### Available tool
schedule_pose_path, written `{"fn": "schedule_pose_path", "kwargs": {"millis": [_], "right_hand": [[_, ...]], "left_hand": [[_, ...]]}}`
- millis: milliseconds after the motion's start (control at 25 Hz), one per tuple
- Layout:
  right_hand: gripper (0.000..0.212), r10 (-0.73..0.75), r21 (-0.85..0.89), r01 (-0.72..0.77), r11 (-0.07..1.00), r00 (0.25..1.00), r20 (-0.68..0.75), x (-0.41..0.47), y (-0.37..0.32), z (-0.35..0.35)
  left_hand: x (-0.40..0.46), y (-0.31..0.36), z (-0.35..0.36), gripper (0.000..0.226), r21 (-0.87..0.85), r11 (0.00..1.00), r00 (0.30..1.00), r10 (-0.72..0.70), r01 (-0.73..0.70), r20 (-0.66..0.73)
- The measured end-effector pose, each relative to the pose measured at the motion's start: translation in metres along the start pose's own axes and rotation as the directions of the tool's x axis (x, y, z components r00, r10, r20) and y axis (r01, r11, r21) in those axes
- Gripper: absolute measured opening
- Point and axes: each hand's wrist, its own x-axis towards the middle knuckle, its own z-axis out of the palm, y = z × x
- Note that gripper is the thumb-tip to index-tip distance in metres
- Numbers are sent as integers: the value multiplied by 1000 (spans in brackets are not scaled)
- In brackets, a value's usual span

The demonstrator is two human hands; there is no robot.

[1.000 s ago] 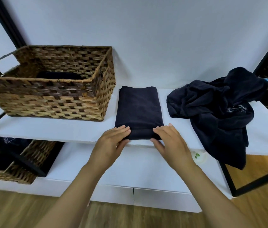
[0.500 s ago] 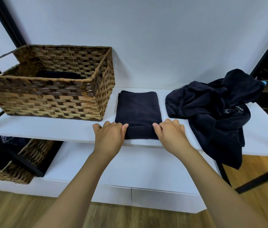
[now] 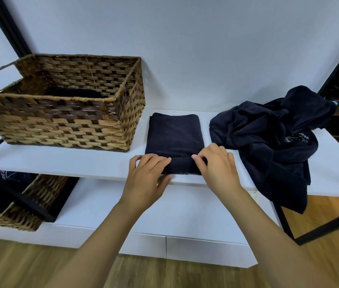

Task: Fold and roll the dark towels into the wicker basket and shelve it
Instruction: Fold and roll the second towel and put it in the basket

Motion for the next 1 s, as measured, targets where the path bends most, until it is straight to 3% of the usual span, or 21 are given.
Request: {"fn": "schedule_pose_path", "kwargs": {"millis": [80,160,320,560,720,800,920,1000], "right_hand": [[43,-134,-69,128,989,988,-77,-8,5,5],[51,-257,-95,251,963,965,-56,-19,8,8],[54,-342,-92,338,937,939,-35,-27,12,9],[44,-271,-27,271,962,963,17,-20,3,0],[24,-85,178,53,983,981,177,-7,-9,-11],[19,-39,185,5,983,983,180,0,-12,-10],[16,17,146,-40,989,988,155,6,-12,-2],[13,62,192,-93,977,985,162,10,-13,3]], "left_hand": [[4,-4,2,34,10,1000,999,-21,21,27],[15,-4,2,27,18,1000,1000,-7,7,29],[19,-2,5,16,54,999,1000,-3,2,28],[32,10,1,49,202,972,992,-123,118,15],[58,16,-3,53,289,930,924,-298,226,240],[72,12,-4,52,286,921,880,-352,264,320],[76,9,3,25,109,951,928,-307,290,211],[65,6,10,21,99,987,992,-126,123,23]]}}
